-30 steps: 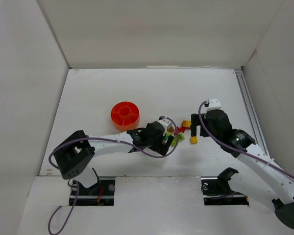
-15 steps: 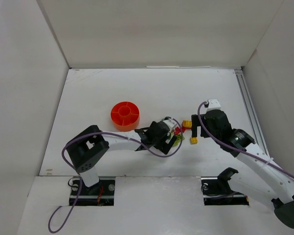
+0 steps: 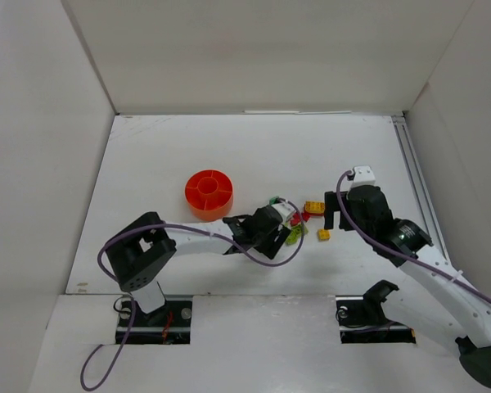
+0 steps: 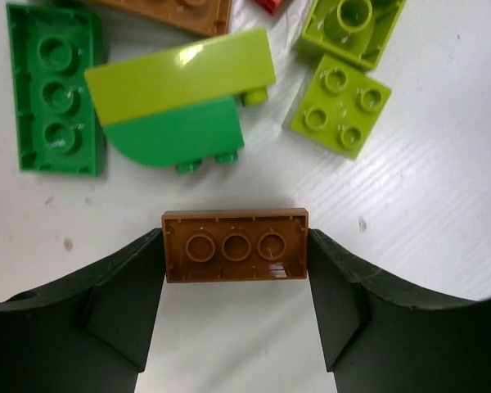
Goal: Sort the legos into containers by color
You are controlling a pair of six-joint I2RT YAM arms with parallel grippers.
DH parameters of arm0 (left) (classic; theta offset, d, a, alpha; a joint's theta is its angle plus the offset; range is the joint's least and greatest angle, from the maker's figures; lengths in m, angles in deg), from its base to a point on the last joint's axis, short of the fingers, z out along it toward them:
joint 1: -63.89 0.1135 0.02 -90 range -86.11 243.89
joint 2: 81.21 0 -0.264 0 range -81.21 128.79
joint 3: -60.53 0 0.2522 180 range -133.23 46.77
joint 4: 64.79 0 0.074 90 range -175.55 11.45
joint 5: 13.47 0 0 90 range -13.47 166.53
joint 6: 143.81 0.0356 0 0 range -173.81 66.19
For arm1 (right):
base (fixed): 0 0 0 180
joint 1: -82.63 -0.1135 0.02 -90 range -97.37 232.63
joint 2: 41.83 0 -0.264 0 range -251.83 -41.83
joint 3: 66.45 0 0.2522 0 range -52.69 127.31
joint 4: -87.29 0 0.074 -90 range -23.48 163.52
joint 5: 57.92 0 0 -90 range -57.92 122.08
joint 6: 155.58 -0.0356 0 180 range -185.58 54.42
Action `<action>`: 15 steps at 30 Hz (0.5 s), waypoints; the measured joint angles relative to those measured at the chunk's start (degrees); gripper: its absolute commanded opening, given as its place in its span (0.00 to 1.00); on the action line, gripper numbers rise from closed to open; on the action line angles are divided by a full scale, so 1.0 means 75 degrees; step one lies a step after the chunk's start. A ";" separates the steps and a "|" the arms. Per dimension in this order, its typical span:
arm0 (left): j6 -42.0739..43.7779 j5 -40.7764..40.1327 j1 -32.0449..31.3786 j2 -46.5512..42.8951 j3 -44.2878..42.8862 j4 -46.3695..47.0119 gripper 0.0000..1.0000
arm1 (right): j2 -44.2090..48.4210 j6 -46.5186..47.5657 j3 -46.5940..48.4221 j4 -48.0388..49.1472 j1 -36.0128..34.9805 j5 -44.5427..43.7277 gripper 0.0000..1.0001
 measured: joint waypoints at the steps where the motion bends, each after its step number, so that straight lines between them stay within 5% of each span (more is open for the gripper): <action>1: -0.0050 -0.0009 -0.0017 -0.0119 0.0038 -0.0119 0.60 | 0.0044 0.0000 0.0000 -0.0015 0.0000 -0.0003 0.98; 6: -0.0484 -0.0367 -0.0023 -0.1498 0.0085 -0.0778 0.68 | 0.0233 0.0000 0.0003 -0.0044 0.0052 -0.0023 0.98; 11: -0.1323 -0.1489 0.0210 -0.3165 -0.0277 -0.1294 0.67 | 0.0259 0.0000 0.0012 -0.0038 0.0058 -0.0029 0.98; 15: -0.2323 -0.2492 0.0997 -0.3421 -0.0892 -0.1871 0.65 | 0.0248 0.0012 0.0041 -0.0038 0.0058 -0.0029 0.98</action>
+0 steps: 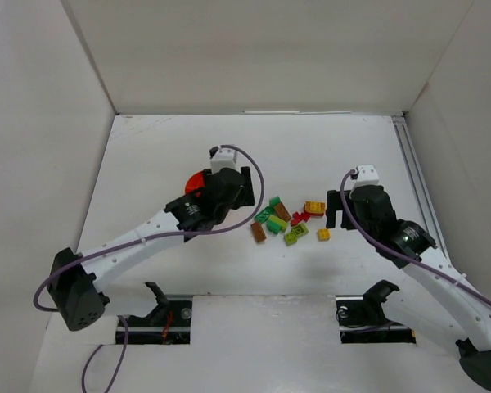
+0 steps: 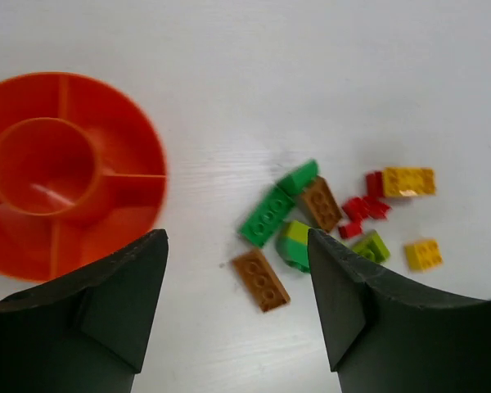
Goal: Sort the legos into containers by color
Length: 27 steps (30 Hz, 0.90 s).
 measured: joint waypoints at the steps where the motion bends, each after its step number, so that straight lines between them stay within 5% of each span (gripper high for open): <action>1: -0.0254 -0.0213 0.0201 0.0026 -0.0087 -0.0175 0.63 | -0.0012 0.0015 0.0023 0.0000 0.0000 0.0003 0.98; 5: -0.0775 -0.0644 0.0615 0.0356 -0.0233 -0.0810 0.62 | -0.0096 0.0055 0.0169 0.0006 0.0000 0.0006 0.96; 8: -0.0924 -0.0562 0.0603 0.0589 -0.0224 -0.1105 0.62 | -0.0114 0.0530 0.0195 0.0192 0.0009 0.0449 0.85; 11: -0.1084 -0.0396 0.0592 0.0568 -0.0152 -0.1218 0.67 | -0.0388 0.1131 0.0201 0.0697 0.0012 0.1603 0.82; 13: -0.1311 -0.0338 0.0592 0.0411 -0.0067 -0.1268 0.80 | -0.0839 0.1335 0.0216 0.1163 -0.0149 0.2299 0.86; 15: -0.1664 -0.0350 0.0592 0.0111 0.0038 -0.1454 0.81 | -0.1419 0.1329 0.0248 0.1530 -0.0460 0.2611 0.86; 18: -0.2250 -0.0408 0.0650 -0.0495 0.0114 -0.1897 0.92 | -0.2562 0.0982 0.0388 0.1839 -0.1177 0.2567 0.84; 27: -0.3786 -0.0664 0.0749 -0.1582 0.0391 -0.3168 1.00 | -0.4660 -0.0880 0.1507 0.1973 -0.2900 0.1510 0.84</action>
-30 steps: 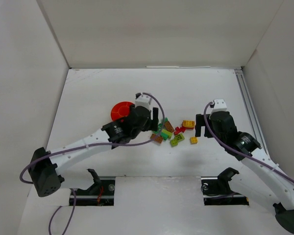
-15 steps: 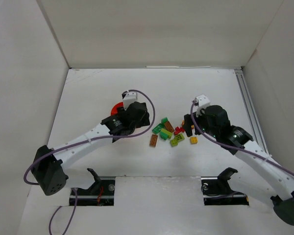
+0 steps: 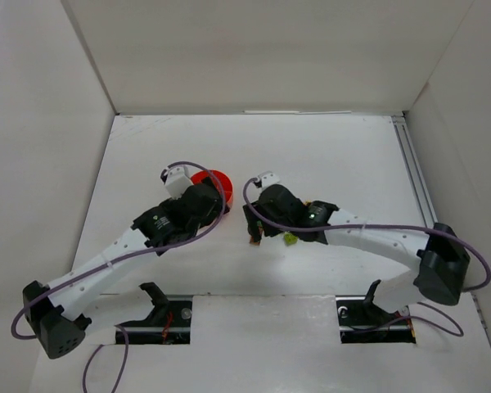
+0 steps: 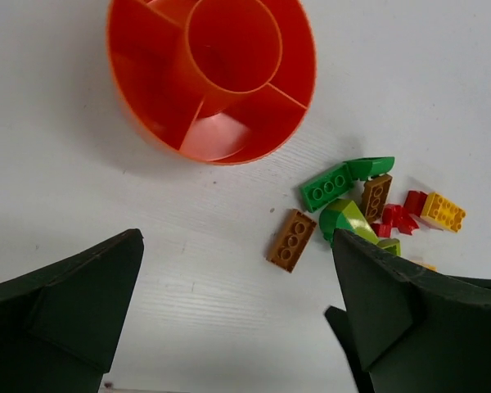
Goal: Sort the legos into containers by color
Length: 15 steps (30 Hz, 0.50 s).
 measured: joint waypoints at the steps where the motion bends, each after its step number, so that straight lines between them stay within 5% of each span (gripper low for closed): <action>1: -0.0184 -0.0035 0.0003 -0.0105 0.0035 -0.0163 1.00 | -0.0303 -0.0280 0.0309 -0.0032 -0.0210 -0.0201 0.84; 8: -0.0953 -0.0082 0.0079 -0.0956 0.0323 -0.0860 1.00 | -0.2946 -0.2696 0.2486 -0.1381 -0.1105 -0.1451 0.77; 15: -0.0863 0.0134 0.0128 -0.1801 0.0606 -0.1008 1.00 | -0.3596 -0.4386 0.2559 -0.2465 -0.1102 -0.2206 0.77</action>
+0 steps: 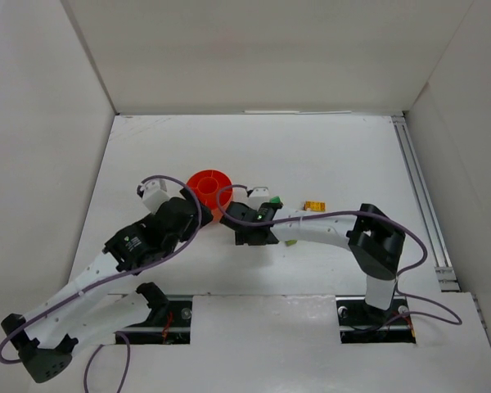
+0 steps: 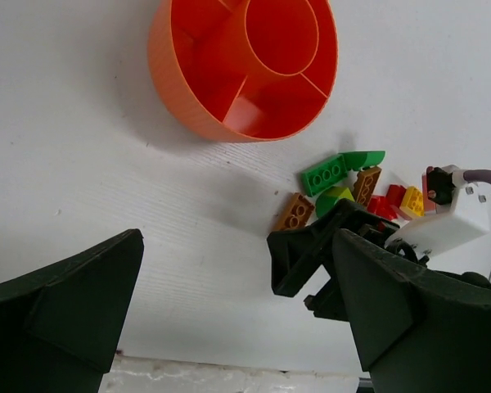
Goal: Sort the legos into containers by color
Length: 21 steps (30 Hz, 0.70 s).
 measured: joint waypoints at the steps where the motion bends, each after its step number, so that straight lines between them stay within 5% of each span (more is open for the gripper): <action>1: 0.0026 0.0017 0.0000 -0.0099 0.0038 0.0023 1.00 | 0.0006 -0.0143 0.0000 -0.0076 -0.0003 -0.0114 0.77; 12: 0.0076 -0.0009 0.0000 -0.0595 0.0096 -0.0242 1.00 | -0.0443 -0.0679 -0.0152 0.0192 0.0122 -0.0341 0.71; 16: 0.0070 -0.0047 0.0000 -0.0883 0.0096 -0.0361 1.00 | -0.0350 -0.0548 -0.0568 0.0915 0.0376 -0.0233 0.61; 21: 0.0058 -0.0146 0.0003 -0.1035 0.0096 -0.0411 1.00 | -0.0440 -0.0300 -0.0498 0.1110 0.0510 -0.0254 0.36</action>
